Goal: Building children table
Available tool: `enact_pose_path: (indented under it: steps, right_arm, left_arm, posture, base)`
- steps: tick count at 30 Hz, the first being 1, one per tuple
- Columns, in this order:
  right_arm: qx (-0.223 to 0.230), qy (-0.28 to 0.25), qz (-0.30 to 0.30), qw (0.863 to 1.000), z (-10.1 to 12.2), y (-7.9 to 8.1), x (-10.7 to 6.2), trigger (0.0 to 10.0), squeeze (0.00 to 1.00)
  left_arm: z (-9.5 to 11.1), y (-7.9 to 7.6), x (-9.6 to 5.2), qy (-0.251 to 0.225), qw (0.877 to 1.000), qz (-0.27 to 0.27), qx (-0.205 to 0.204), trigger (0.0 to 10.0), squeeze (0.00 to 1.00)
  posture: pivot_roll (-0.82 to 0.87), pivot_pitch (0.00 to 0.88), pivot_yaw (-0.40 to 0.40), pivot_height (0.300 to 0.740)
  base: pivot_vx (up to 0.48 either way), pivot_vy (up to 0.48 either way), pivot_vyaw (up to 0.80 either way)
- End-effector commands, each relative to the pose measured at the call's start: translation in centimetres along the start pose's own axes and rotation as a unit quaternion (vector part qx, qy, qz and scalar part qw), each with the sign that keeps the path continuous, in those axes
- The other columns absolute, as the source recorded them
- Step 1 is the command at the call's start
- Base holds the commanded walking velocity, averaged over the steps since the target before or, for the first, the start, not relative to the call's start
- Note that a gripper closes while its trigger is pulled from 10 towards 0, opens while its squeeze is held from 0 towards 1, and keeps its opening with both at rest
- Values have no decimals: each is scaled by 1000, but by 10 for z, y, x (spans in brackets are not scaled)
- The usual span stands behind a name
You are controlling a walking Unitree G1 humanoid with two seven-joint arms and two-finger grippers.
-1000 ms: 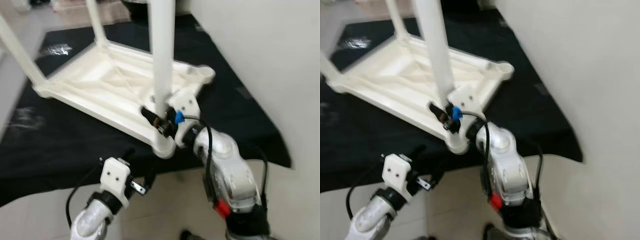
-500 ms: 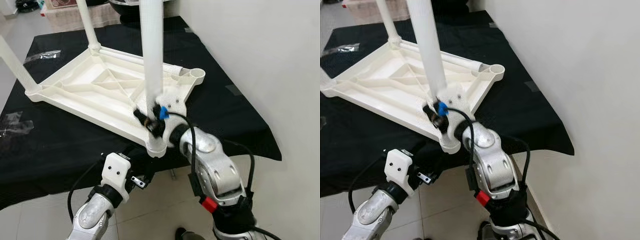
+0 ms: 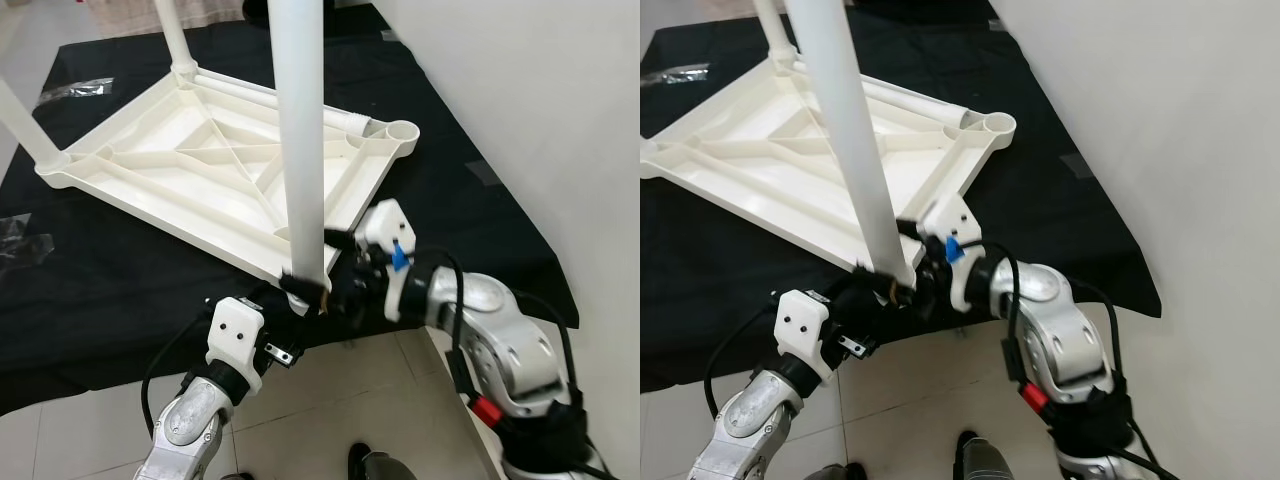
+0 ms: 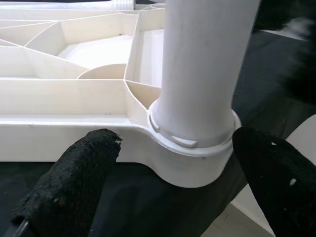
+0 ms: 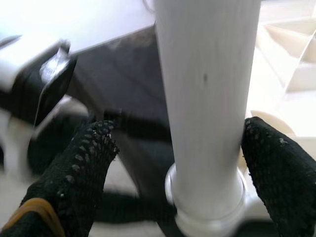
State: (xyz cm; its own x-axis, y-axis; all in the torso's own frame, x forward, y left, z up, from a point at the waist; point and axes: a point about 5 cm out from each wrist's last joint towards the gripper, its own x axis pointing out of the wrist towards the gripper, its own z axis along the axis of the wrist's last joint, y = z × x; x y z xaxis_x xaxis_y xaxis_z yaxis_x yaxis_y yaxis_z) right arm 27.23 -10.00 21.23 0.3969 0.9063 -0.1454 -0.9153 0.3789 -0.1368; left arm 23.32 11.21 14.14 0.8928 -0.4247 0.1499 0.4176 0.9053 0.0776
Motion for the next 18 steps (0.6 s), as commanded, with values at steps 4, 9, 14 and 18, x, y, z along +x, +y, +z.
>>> enact_pose_path:
  steps: [4,9,14,18]
  right_arm:
    - [-1,24,32,999,-15,-2,-16,10000,0]
    - [7,37,6,999,-19,-22,-49,10000,0]
    - [15,49,4,999,-22,-29,-66,10000,0]
    - [13,61,-3,998,-27,-34,-74,10000,0]
  left_arm:
    - [-3,-1,-3,12,1000,-6,26,10000,0]
    - [7,-12,-2,1,992,-55,114,10000,0]
    - [16,-20,3,-21,987,-67,142,10000,0]
    - [28,-21,12,-49,987,-42,147,10000,0]
  posture:
    - [-11,180,-7,740]
    - [-12,178,4,740]
    - [-13,179,13,740]
    - [-12,180,18,740]
  base:
    - [0,0,0]
    - [0,0,0]
    - [0,0,0]
    - [0,0,0]
